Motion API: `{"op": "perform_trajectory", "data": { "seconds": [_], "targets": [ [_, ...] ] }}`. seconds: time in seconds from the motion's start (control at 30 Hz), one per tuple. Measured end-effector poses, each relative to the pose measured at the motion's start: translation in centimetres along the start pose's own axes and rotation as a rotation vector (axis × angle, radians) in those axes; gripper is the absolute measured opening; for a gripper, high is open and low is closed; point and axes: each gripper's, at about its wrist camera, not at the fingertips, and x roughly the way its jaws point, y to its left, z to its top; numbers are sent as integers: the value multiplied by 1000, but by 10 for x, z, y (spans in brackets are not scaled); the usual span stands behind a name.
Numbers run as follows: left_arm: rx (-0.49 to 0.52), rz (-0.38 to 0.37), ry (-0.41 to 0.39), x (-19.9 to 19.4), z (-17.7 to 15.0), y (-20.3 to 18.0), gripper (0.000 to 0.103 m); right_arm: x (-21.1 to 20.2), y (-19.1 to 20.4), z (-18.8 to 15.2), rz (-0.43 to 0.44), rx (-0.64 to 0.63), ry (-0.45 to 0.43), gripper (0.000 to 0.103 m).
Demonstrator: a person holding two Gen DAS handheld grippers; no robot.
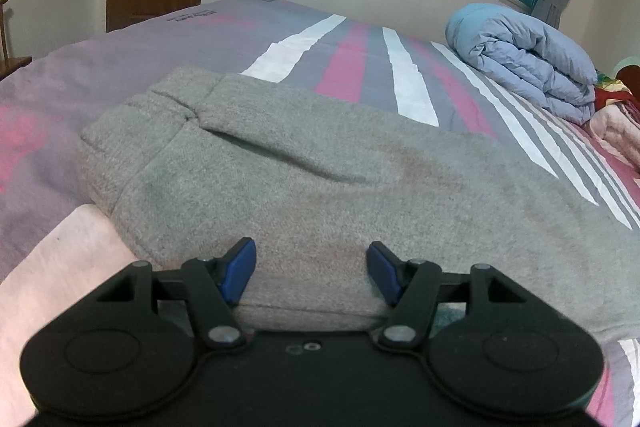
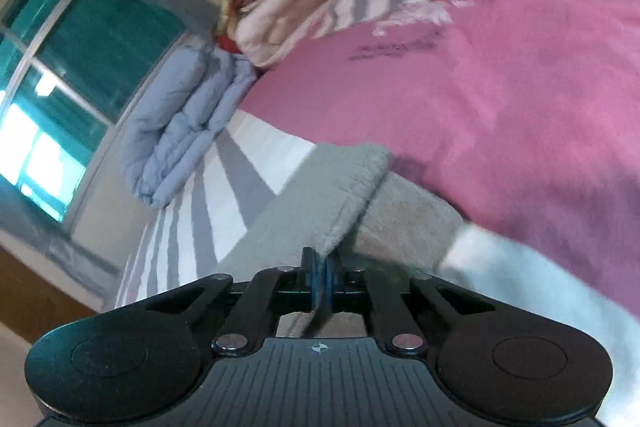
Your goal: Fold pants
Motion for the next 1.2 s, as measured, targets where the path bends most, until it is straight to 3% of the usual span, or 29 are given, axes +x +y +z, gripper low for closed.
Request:
{"op": "perform_trajectory", "data": {
  "seconds": [0.17, 0.4, 0.5, 0.53, 0.57, 0.63, 0.77, 0.83, 0.87, 0.93, 1.0, 1.13, 1.2],
  "targets": [
    [4, 5, -3, 0, -1, 0, 54, -34, 12, -9, 60, -2, -37, 4],
    [5, 6, -6, 0, -1, 0, 54, -25, -10, -21, -3, 39, 0, 4],
    [5, 6, -7, 0, -2, 0, 54, -30, -22, -19, 41, 123, 1, 5],
    [6, 5, -9, 0, -2, 1, 54, -38, -23, -18, 48, 115, -29, 15],
    [7, 5, -10, 0, -2, 1, 54, -47, -23, -17, 33, 101, -62, 47],
    [8, 4, -16, 0, -3, 1, 54, -57, -30, -18, 20, 111, -106, 65],
    [9, 6, -15, -1, -3, 1, 54, -50, -41, -10, 47, 135, -115, 65],
    [9, 5, -13, -1, -2, 1, 54, -38, -39, -3, 16, 128, -92, 64],
    [9, 5, -12, -1, -2, 1, 54, -31, -36, 1, -7, 122, -65, 53],
    [10, 6, -13, -1, -2, 1, 54, -18, -25, 12, -48, 77, 5, 14],
    [12, 8, -14, -2, -2, 1, 54, -13, 4, 27, -57, -70, 25, 14],
    [19, 14, -14, -2, -2, -1, 54, -45, 82, 51, 88, -453, -103, 13],
    [20, 14, -18, -2, -3, -1, 54, -64, 91, 56, 142, -499, -164, 13]
  ]
}}
